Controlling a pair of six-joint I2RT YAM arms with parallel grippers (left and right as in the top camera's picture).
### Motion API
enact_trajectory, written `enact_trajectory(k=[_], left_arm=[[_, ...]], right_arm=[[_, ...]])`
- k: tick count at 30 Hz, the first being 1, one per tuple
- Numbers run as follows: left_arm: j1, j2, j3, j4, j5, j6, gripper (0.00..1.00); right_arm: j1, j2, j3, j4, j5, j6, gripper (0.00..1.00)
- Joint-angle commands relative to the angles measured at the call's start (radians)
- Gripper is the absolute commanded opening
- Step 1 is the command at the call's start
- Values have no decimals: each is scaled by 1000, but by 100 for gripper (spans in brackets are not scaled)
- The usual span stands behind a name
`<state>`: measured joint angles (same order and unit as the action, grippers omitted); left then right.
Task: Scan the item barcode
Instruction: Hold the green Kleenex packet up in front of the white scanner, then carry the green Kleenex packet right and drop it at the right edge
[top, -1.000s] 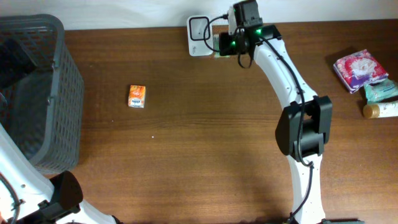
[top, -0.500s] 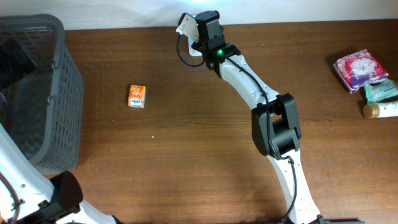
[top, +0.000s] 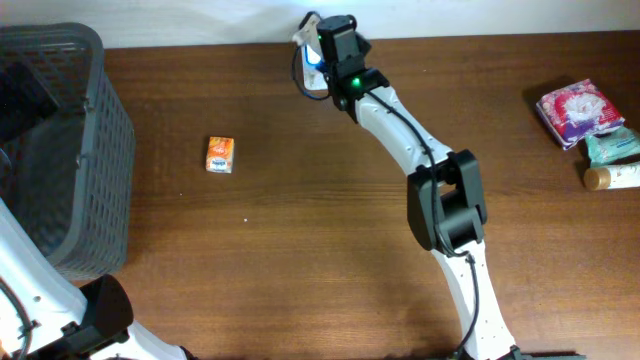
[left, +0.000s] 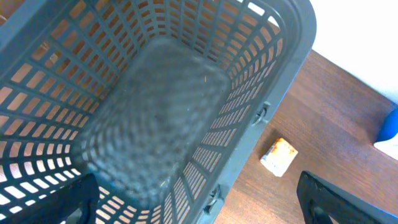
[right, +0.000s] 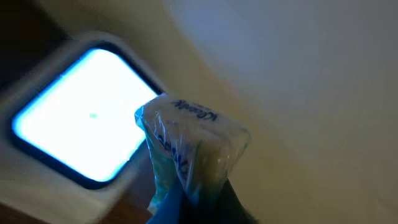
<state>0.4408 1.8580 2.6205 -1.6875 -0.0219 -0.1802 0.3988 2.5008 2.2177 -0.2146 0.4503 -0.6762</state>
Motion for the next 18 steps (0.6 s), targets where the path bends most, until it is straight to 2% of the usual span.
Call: enact_trajectory(k=[1,3,5,7,11,15,17,18], left_arm=[[3,1,-2,0,4,-6,99],[3,1,-2,0,4,-6,99],[3,1,-2,0,4,-6,99],[3,1,-2,-1,4,-6,99],[3,1,-2,0,4,-6,99],[3,1,-2,0,4,-6,99],[3,1,-2,0,4,-6,99],[3,1,-2,0,4,-6,99]], right_arm=[[-93,-172,3,-140,246,276,4],[-182,-200,3,-378,238,476,4],[-264,-200,3,-558,220,608,4],[-380,-200,3,-742,51,726,4],[-590,-200,3,-933,-234,751,4],[-787,-198,2,-1025,-254,790,4],[-861,-198,2,-1037,-338,791,5],[-885,-197,2,-1039,-370,790,14]])
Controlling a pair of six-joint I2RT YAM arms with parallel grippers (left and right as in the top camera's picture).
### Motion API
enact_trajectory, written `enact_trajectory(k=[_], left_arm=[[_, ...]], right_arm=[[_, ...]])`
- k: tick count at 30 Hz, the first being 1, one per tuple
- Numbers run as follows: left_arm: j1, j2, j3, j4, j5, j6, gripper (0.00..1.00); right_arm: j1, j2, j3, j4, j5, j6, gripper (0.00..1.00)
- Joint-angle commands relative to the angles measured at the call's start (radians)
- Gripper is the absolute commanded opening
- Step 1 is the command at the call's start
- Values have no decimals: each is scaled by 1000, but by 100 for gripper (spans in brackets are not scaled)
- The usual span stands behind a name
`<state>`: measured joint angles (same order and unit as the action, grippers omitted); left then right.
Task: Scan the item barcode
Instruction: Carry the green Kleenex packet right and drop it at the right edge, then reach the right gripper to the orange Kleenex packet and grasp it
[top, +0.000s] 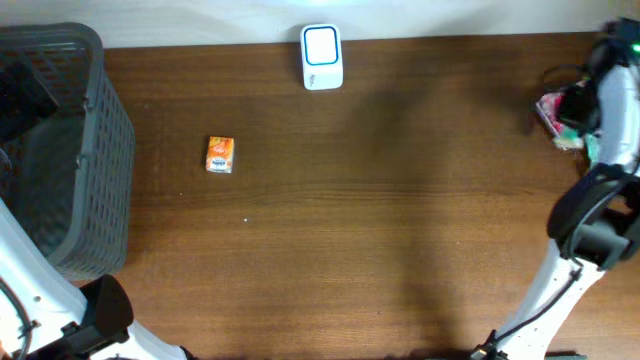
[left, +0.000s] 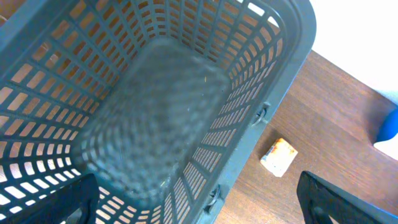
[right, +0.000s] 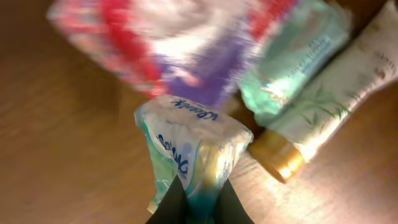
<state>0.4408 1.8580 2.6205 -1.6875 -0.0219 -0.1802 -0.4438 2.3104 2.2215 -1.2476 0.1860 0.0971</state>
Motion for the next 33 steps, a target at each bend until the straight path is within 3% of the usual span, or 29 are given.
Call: enact_trajectory(k=[1,2,3,4,5,6,11,16,18,23,27,33], left_arm=[[3,1,-2,0,4,-6,99],[3,1,-2,0,4,-6,99],[3,1,-2,-1,4,-6,99],[3,1,-2,0,4,-6,99],[3,1,-2,0,4,-6,99],[3,1,-2,0,4,-6,99],[3,1,-2,0,4,-6,99],[3,1,-2,0,4,-6,99],[3,1,-2,0,4,-6,99],[3,1,-2,0,4,-6,99],[3,1,-2,0,4,-6,99],[3,1,-2,0,4,-6,99]], right_arm=[[-68,0,-3,-6,-115,17,17],[-76,3,-4,-5,-115,17,18],[-81,6,-13,-2,-115,17,28],[-81,6,-18,0,-116,17,44],[-79,7,-25,5,-116,17,81],[-77,7,-27,6,-133,17,88],[-31,6,-26,4,-412,16,91],[181,1,-26,2,-780,12,91],[308,1,-26,25,-833,13,91],[624,3,-26,246,-819,17,99],[861,6,-26,452,-499,349,99],[1065,104,-26,734,-374,606,99]])
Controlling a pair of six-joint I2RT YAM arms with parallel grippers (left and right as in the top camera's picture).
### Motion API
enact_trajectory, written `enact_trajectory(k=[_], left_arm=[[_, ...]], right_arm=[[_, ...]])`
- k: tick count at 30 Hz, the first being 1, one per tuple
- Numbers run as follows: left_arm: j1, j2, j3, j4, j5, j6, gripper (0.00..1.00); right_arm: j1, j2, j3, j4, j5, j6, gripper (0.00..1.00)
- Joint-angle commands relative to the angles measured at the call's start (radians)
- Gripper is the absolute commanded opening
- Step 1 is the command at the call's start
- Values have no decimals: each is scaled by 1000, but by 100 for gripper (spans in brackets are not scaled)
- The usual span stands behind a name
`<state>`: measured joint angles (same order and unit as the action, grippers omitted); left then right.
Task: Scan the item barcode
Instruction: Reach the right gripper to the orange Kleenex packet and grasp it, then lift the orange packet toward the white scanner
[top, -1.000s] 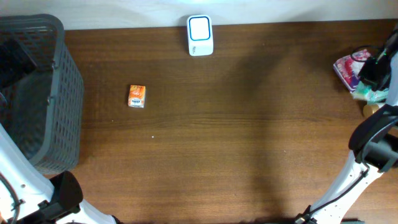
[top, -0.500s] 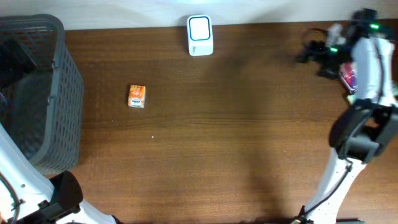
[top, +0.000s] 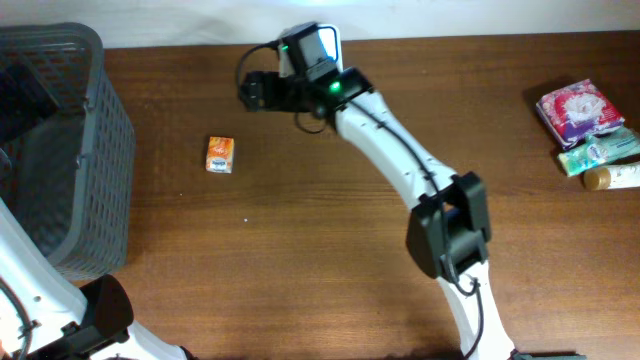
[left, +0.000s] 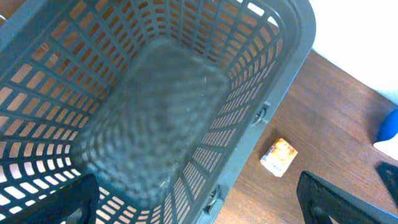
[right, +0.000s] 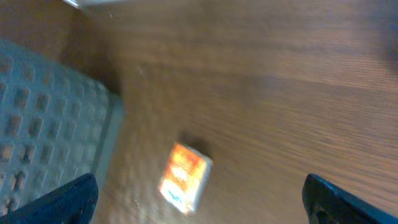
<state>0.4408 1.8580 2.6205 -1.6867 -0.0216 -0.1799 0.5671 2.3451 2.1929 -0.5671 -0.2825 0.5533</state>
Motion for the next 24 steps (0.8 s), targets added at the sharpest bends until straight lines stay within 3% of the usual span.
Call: enact_trajectory(k=[1,4,7,15,16,20,21,24], left_arm=[[3,1,-2,-1,3,-6,99],[3,1,-2,-1,3,-6,99],[3,1,-2,-1,3,-6,99],[3,1,-2,-1,3,-6,99],[3,1,-2,-1,3,-6,99],[3,1,-2,-1,3,-6,99],[3,1,-2,-1,3,-6,99],[3,2,-2,-1,3,-6,99]], right_arm=[[77,99,2,100,90,189,95],[135,177,2,197,70,288,82],[167,217,2,205,74,298,73],[189,305,2,173,58,322,63],[192,308,2,172,58,345,57],[190,310,2,171,58,350,11],[182,309,2,166,54,349,4],[115,271,5,77,-10,343,4]])
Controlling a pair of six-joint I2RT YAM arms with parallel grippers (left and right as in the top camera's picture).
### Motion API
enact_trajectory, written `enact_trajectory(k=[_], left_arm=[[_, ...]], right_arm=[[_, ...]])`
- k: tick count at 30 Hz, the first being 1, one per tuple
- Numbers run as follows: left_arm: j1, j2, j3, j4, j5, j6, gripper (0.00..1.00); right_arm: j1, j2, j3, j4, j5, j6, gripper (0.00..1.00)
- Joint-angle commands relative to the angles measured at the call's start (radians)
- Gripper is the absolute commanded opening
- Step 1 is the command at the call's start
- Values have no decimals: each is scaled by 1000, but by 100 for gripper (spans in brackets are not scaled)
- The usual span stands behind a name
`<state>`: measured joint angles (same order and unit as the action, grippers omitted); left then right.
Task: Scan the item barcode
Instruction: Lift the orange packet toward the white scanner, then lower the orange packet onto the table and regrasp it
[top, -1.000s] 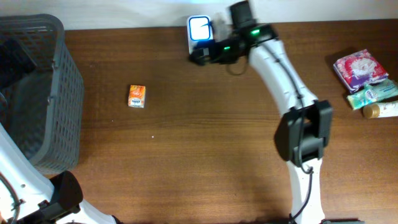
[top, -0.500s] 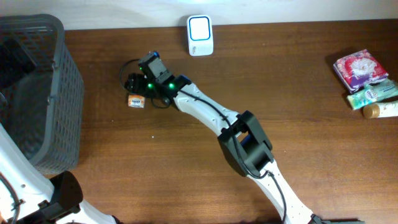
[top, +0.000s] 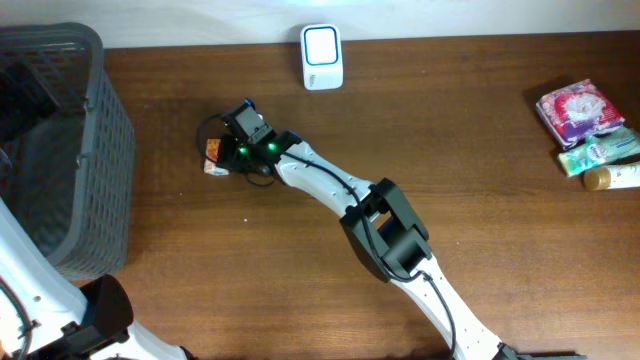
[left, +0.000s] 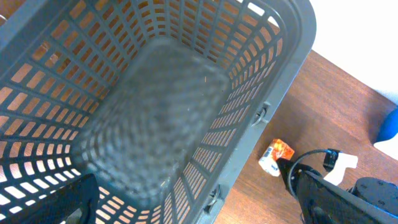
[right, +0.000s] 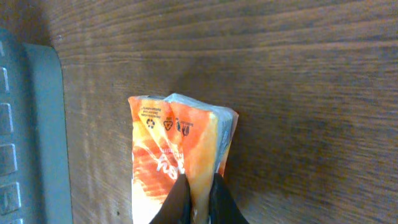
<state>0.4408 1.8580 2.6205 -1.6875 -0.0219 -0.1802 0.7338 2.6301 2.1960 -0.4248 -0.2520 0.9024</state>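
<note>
A small orange packet (right: 177, 146) lies on the brown table just right of the basket; it also shows as an orange sliver (top: 212, 156) in the overhead view and as a small packet (left: 274, 155) in the left wrist view. My right gripper (right: 196, 198) is shut on its near edge, the two dark fingers pinching it. From overhead, this gripper (top: 228, 152) covers most of the packet. The white scanner (top: 321, 44) with its lit blue screen stands at the table's far edge. My left gripper (left: 193, 205) hangs open over the basket, holding nothing.
A tall grey slotted basket (top: 95, 150) fills the left end of the table. At the far right lie a red-and-purple tissue pack (top: 578, 108), a green pack (top: 610, 150) and a tube (top: 612, 178).
My right gripper was open and empty near the scanner, with the orange packet lying free. Now it is down at the packet and shut on it. The left arm has not moved.
My right gripper first held a green-and-white tissue pack at the scanner's screen. Then it held that pack over the pile at the far right. Later it was open near the scanner, the pack left in the pile. Now it grips the orange packet.
</note>
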Motion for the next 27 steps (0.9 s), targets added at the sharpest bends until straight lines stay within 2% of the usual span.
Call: enact_trajectory(k=[1,2,4,5,7,12,14,20,27], left_arm=[[3,1,-2,0,4,-6,99],[3,1,-2,0,4,-6,99],[3,1,-2,0,4,-6,99],[3,1,-2,0,4,-6,99],[3,1,-2,0,4,-6,99],[3,1,-2,0,4,-6,99],[3,1,-2,0,4,-6,99],[3,1,-2,0,4,-6,99],[3,1,-2,0,4,-6,99]], right_arm=[[-89,-40,2,-93,-114,-64,4],[-109,-52,2,-92,-183,-121,4],[-193,-97,2,-96,-478,-325,4],[-224,-109,2,-96,-588,-375,4],[-303,-127,2,-97,-829,-452,4],[-468,-129,2,-93,-1238,-532,4],[-514,-129,2,-70,-1300,-528,4],[-645,-129,2,-71,-1300,-505,4],[-668,-129,2,-69,-1300,-505,4]])
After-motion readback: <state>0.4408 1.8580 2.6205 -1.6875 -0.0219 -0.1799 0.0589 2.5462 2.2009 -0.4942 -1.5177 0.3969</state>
